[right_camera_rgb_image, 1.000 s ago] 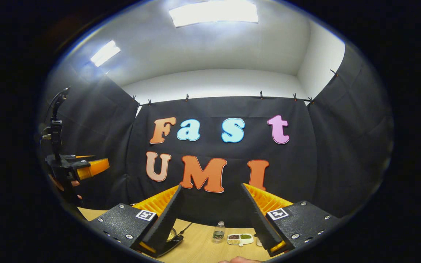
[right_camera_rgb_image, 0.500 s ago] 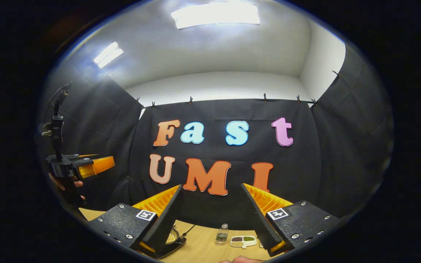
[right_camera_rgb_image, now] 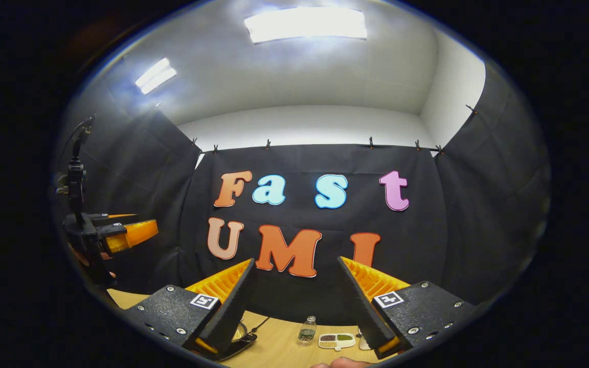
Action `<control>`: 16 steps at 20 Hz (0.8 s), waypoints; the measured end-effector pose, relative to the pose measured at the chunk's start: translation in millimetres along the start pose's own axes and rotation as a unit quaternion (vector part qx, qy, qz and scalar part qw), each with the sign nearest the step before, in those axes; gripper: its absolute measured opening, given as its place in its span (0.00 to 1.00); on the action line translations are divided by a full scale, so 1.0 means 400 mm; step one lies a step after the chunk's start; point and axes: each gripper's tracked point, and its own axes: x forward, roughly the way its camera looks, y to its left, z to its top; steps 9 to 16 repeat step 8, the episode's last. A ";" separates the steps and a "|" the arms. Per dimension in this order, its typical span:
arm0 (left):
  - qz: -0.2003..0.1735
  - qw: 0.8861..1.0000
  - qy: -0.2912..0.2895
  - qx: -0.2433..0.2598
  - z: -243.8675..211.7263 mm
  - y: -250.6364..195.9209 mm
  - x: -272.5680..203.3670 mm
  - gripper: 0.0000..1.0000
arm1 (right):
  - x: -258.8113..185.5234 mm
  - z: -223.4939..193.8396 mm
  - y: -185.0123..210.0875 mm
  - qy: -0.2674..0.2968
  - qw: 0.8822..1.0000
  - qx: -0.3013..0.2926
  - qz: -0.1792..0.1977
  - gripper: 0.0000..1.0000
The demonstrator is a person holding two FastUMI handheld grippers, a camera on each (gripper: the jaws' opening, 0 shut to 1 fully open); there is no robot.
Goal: First push the handle of the pot to place it horizontally, then grasp the pot with both hands and set it on the induction cooktop.
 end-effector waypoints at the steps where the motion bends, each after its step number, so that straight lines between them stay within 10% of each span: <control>1: 0.002 1.000 -0.002 0.001 0.005 0.002 -0.004 0.93 | 0.000 0.001 -0.003 -0.001 1.000 -0.001 -0.004 0.95; 16: 0.006 1.000 -0.011 -0.008 0.000 0.028 -0.011 0.96 | -0.019 0.004 -0.026 -0.005 1.000 0.003 -0.017 0.95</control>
